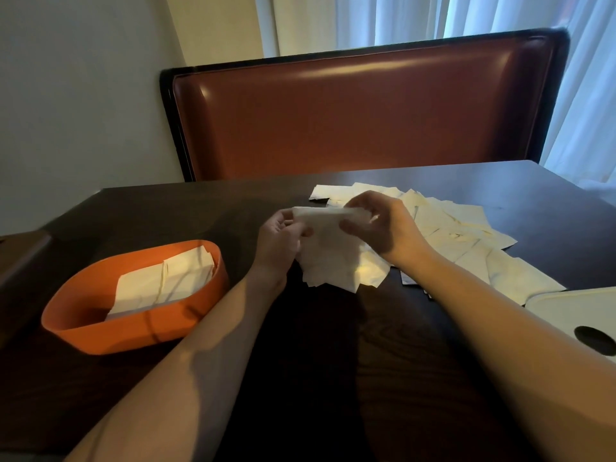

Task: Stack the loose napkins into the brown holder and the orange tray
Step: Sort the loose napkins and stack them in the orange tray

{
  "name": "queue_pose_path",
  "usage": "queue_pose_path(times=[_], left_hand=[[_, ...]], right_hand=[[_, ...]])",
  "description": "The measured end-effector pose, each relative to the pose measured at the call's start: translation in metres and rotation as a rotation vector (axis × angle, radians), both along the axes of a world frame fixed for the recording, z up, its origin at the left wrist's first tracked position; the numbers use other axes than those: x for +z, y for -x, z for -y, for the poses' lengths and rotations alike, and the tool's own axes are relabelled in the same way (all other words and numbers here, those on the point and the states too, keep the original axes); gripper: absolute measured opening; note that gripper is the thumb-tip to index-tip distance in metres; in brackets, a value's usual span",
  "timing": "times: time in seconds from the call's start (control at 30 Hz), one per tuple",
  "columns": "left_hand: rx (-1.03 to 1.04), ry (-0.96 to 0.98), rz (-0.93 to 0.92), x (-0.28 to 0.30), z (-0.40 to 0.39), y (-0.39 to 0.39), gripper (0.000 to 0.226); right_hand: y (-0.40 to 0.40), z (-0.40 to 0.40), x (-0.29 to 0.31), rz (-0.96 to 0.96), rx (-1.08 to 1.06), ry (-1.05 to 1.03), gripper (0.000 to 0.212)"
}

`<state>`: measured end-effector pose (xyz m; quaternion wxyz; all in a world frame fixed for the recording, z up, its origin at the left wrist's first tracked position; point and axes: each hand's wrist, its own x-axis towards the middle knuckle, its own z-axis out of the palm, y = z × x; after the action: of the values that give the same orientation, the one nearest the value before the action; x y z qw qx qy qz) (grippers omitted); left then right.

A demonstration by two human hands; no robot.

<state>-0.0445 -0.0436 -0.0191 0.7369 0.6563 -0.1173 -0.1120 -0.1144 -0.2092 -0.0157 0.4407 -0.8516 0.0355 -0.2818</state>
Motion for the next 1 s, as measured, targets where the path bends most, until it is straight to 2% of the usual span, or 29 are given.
queue_pose_path(times=[0.13, 0.23, 0.3, 0.37, 0.43, 0.5, 0.6, 0.67, 0.73, 0.8, 0.9, 1.0], left_hand=[[0.010, -0.114, 0.124, -0.003, 0.002, 0.001, 0.032], [0.006, -0.174, 0.201, -0.006, 0.003, -0.001, 0.028], [0.037, -0.170, 0.192, -0.006, 0.004, -0.001, 0.026], [0.044, -0.123, 0.165, -0.001, 0.002, 0.002, 0.027], [-0.133, 0.037, 0.056, 0.005, -0.002, 0.006, 0.043], [-0.354, 0.166, -0.145, 0.012, -0.006, 0.011, 0.066], [-0.563, 0.077, -0.281, 0.012, -0.007, 0.014, 0.088], [-0.767, 0.083, -0.355, 0.011, -0.009, 0.015, 0.092], [-0.907, 0.147, -0.387, 0.013, -0.013, 0.017, 0.081], [-0.899, 0.159, -0.396, 0.013, -0.015, 0.020, 0.059], [-0.753, 0.186, -0.402, 0.016, -0.011, 0.024, 0.037], [-0.455, 0.307, -0.322, 0.017, -0.008, 0.017, 0.029]], right_hand=[[0.002, 0.003, -0.001, -0.074, 0.048, -0.039, 0.024], [0.003, 0.002, -0.002, -0.102, 0.106, -0.047, 0.010], [0.003, 0.000, -0.001, -0.099, 0.121, -0.138, 0.010], [0.002, 0.000, 0.002, -0.054, 0.099, -0.290, 0.020], [0.005, 0.003, 0.009, -0.013, 0.086, -0.357, 0.024], [0.011, 0.006, 0.016, -0.027, 0.162, -0.440, 0.018], [0.017, 0.007, 0.021, -0.077, 0.342, -0.587, 0.014], [0.016, 0.004, 0.021, -0.117, 0.359, -0.560, 0.020], [0.014, 0.001, 0.018, -0.141, 0.348, -0.509, 0.032], [0.012, 0.000, 0.015, -0.141, 0.349, -0.472, 0.035], [0.007, -0.002, 0.012, -0.082, 0.273, -0.384, 0.031], [0.001, 0.005, 0.006, -0.038, 0.052, -0.142, 0.034]])
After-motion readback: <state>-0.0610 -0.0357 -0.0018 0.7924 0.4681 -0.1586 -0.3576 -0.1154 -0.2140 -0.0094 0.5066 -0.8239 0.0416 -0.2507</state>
